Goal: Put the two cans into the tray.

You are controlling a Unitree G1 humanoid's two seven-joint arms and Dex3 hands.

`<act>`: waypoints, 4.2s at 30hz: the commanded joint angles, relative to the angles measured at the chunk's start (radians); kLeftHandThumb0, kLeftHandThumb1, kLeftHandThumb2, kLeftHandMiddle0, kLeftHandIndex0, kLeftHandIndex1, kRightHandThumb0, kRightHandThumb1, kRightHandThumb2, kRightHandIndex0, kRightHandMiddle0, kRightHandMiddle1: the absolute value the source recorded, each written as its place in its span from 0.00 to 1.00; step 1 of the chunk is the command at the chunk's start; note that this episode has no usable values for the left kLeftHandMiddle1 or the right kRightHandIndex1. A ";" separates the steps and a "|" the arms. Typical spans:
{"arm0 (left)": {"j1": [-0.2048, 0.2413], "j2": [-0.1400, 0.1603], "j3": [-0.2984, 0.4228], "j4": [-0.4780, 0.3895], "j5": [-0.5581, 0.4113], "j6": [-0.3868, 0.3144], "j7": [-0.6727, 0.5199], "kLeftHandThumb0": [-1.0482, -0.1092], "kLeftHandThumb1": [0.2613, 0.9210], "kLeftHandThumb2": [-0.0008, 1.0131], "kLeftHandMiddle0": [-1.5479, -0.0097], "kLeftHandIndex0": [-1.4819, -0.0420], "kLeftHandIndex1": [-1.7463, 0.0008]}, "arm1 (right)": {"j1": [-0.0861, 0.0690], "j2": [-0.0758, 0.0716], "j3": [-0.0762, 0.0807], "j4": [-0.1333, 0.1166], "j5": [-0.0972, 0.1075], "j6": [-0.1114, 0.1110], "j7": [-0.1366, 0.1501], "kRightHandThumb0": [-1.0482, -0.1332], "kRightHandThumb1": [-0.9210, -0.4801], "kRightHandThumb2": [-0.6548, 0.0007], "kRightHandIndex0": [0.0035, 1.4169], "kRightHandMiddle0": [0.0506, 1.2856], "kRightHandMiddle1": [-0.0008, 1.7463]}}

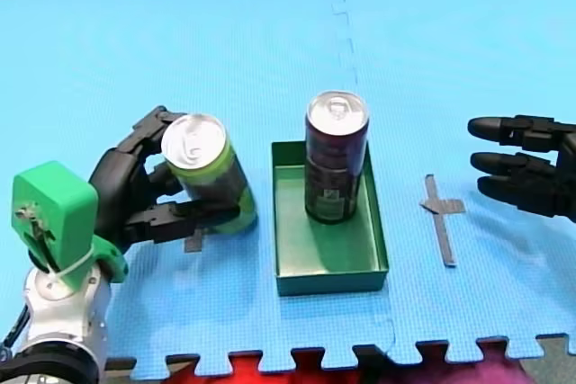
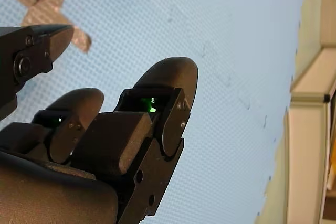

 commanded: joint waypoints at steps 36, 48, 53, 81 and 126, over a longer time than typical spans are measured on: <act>0.096 0.120 -0.069 -0.408 0.018 0.233 -0.112 0.65 0.77 0.00 0.41 0.62 0.00 | 0.004 0.003 -0.010 -0.006 0.028 0.004 0.021 0.51 0.26 1.00 0.51 0.82 0.00; 0.246 0.148 -0.112 -0.838 0.066 0.401 -0.086 0.67 0.79 0.01 0.40 0.62 0.00 | 0.009 0.012 -0.015 -0.003 0.035 0.007 0.036 0.51 0.25 1.00 0.50 0.82 0.00; 0.260 0.149 -0.115 -0.877 0.077 0.420 -0.087 0.66 0.79 0.01 0.39 0.61 0.00 | 0.013 0.014 -0.016 -0.002 0.037 0.003 0.037 0.51 0.26 1.00 0.50 0.82 0.00; 0.330 0.139 -0.126 -1.228 0.069 0.694 -0.053 0.61 0.81 0.00 0.39 0.59 0.00 | 0.020 0.018 -0.018 -0.004 0.035 0.001 0.040 0.51 0.26 1.00 0.51 0.82 0.00; 0.264 0.012 -0.203 -1.212 -0.075 0.876 0.095 0.67 0.78 0.00 0.39 0.63 0.00 | 0.017 0.026 0.005 -0.024 0.029 0.030 0.005 0.52 0.27 1.00 0.50 0.82 0.00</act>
